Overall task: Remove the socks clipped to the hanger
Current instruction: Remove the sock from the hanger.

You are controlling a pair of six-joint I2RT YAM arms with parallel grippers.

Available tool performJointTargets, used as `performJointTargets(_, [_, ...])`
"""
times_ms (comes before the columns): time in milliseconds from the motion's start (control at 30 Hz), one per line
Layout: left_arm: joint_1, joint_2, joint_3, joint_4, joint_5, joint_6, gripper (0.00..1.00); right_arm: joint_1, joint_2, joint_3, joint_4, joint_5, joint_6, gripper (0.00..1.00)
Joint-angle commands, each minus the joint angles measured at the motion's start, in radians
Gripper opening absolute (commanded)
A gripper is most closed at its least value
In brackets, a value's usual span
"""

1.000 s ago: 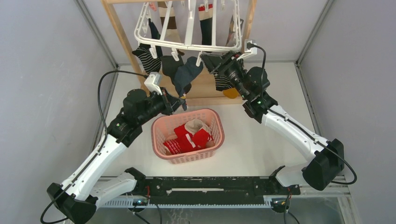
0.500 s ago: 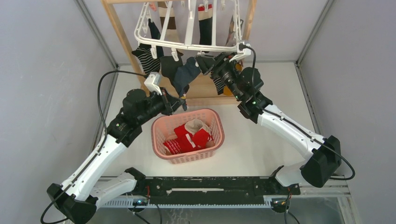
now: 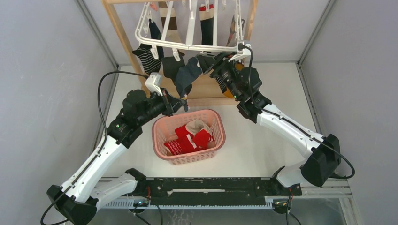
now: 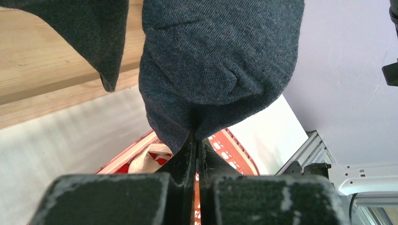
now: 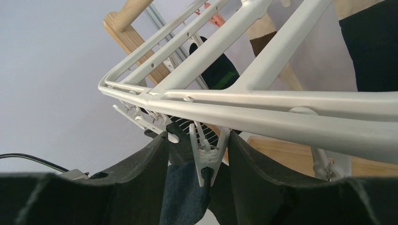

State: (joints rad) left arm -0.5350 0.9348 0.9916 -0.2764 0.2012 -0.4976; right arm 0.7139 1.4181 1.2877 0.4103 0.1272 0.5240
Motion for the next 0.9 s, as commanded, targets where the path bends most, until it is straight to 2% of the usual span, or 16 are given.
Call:
performJointTargets(0, [0.006,-0.023,0.067,0.019,0.025,-0.002,0.00,0.007,0.010,0.043,0.050,0.017,-0.021,0.56])
performJointTargets(567, [0.007,-0.022,0.065,0.011,0.032,0.001,0.00,-0.005,0.025,0.042,0.090,0.035,-0.010,0.54])
performJointTargets(867, [0.008,-0.022,0.064,0.010,0.036,0.002,0.00,-0.012,0.030,0.043,0.106,0.039,-0.002,0.49])
